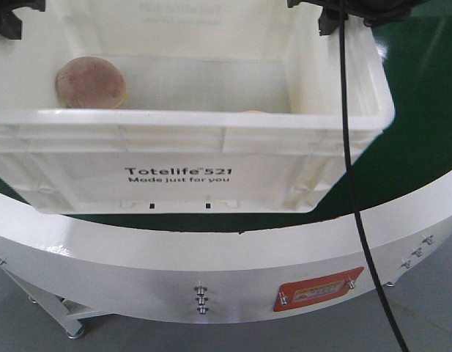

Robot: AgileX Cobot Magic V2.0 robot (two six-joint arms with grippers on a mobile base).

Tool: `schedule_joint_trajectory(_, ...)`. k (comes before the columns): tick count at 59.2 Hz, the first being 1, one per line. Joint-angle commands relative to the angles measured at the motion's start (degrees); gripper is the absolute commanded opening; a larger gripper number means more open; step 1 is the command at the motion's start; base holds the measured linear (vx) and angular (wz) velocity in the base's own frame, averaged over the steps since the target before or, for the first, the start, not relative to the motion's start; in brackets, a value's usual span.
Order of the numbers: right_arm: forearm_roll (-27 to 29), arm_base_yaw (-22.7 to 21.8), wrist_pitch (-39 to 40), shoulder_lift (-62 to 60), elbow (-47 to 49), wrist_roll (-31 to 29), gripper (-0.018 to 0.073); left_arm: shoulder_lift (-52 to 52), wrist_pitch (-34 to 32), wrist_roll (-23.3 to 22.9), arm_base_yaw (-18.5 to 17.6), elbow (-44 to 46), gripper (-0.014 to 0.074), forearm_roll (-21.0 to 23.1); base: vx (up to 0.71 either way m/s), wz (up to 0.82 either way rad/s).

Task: Place moving items into box and shelve
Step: 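Grip the tote's side rims with both grippers and lift it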

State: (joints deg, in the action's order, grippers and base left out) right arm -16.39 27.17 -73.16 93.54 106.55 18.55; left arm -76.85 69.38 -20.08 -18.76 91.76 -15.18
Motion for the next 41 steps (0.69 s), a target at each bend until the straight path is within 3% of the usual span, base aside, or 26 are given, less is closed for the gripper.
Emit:
schedule_joint_trajectory(1,-7.6,2.3,5.9,-7.7,-5.0,3.4,-0.0011,6.6,-9.6,-4.8,-2.1,-3.6,0.0109,-5.2,0.00,0.00)
schedule_joint_trajectory(15,-16.1,9.4,11.5,-19.7,-23.4,15.5,-0.0011,15.7,-14.0,-10.1,-6.3,-16.7,0.0109,-8.4,0.00,0.00)
schedule_joint_trajectory(25,-21.6,14.2,12.0,-26.2,-33.6,24.1,-0.0011,21.0,-15.1,-16.6,-9.2,-24.6,0.0109,-12.8,0.00,0.00)
schedule_joint_trajectory(41,-25.8,19.0,12.4,-29.2,-38.8,31.1,-0.0011,23.6,-18.4,-21.0,-12.0,-29.4,0.0109,-14.7,0.00,0.00)
